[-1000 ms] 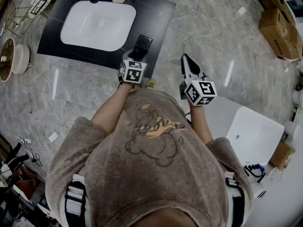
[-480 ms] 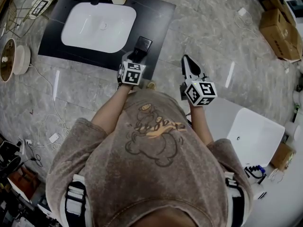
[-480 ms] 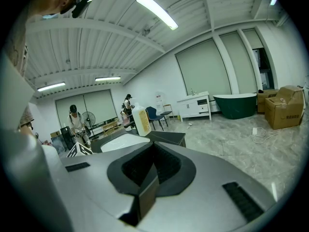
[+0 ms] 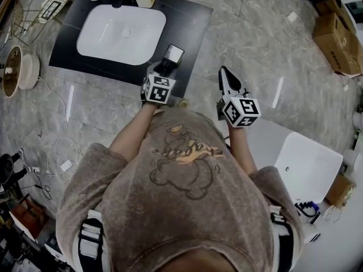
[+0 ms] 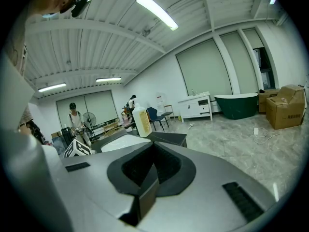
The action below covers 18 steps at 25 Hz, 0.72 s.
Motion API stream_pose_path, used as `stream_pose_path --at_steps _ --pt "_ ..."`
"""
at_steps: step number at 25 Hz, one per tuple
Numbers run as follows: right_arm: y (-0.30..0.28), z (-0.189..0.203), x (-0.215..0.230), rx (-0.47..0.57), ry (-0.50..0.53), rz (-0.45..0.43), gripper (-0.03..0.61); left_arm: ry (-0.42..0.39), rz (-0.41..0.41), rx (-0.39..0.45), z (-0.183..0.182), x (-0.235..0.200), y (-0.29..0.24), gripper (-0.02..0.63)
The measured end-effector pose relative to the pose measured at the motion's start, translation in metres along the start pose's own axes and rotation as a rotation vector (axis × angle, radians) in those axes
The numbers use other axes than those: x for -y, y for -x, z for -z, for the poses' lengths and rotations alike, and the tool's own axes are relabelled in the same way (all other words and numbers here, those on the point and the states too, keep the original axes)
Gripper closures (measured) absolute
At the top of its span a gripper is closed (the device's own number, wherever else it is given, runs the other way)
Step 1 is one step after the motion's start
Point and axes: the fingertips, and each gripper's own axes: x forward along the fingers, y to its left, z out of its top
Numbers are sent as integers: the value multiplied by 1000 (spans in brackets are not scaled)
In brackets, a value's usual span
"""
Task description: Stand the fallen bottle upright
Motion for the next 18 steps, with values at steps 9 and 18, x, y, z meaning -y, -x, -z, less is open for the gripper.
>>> stream_pose_path --at_steps 9,18 --pt "-5 -2 -6 14 -2 -10 583 -59 24 13 -17 -4 16 382" --pt "-15 3 -20 15 -9 -42 583 -137 83 -52 -30 -15 32 382"
